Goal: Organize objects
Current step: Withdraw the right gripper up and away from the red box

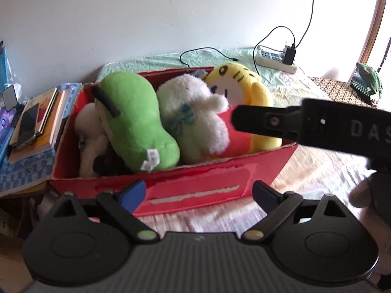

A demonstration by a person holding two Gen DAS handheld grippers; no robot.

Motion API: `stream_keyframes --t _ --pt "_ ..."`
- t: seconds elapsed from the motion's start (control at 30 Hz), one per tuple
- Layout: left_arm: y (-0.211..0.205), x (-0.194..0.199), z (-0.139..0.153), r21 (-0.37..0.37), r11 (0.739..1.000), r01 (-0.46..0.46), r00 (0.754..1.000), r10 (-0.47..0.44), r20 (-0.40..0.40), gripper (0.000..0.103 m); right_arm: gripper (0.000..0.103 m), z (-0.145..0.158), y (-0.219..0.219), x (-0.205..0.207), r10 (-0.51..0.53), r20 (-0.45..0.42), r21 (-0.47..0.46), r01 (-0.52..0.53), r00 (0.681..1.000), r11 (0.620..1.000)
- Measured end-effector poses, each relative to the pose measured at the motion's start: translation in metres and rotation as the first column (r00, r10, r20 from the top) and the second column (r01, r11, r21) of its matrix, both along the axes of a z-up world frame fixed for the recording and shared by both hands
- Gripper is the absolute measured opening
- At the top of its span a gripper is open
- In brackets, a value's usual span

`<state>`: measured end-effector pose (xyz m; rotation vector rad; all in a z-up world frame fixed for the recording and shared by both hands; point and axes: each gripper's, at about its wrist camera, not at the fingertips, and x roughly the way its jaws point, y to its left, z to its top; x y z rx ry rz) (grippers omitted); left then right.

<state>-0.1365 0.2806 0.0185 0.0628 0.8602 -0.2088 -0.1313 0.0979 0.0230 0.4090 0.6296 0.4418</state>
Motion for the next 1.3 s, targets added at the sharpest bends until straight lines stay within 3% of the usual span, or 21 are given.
stream_keyframes --t 0.33,0.47,0.57,0.7,0.83,1.03,1.3 --pt "-0.023 0.009 0.014 0.046 0.998 -0.04 0.999 0.039 0.004 0.095 0.069 0.004 -0.038 -0.019 -0.205 -0.001 -0.071 0.204 0.979 0.976" --pt "-0.048 0.008 0.017 0.072 0.997 -0.032 0.999 0.031 0.022 0.095 0.069 0.002 -0.057 -0.025 -0.271 0.006 -0.101 0.27 0.963 0.958" --pt "-0.07 0.009 0.016 0.06 0.998 -0.027 1.0 0.027 0.009 0.095 0.071 -0.001 -0.074 -0.024 -0.312 -0.005 -0.148 0.308 0.95 0.94" --pt "-0.102 0.015 0.009 0.105 0.992 -0.066 0.997 0.069 -0.027 0.1 0.074 -0.008 -0.103 -0.021 -0.364 -0.029 -0.223 0.349 0.931 0.91" --pt "-0.137 0.02 0.004 0.14 0.988 -0.069 0.995 0.078 -0.062 0.101 0.074 -0.015 -0.134 -0.016 -0.379 -0.062 -0.265 0.351 0.923 0.898" --pt "-0.186 0.02 -0.002 0.178 0.982 -0.066 0.993 0.083 -0.084 0.101 0.073 -0.027 -0.17 -0.013 -0.333 -0.095 -0.291 0.294 0.938 0.91" --pt "-0.208 0.027 -0.01 0.18 0.971 -0.155 0.976 0.179 -0.126 0.101 0.072 -0.037 -0.195 0.001 -0.273 -0.127 -0.295 0.226 0.954 0.928"
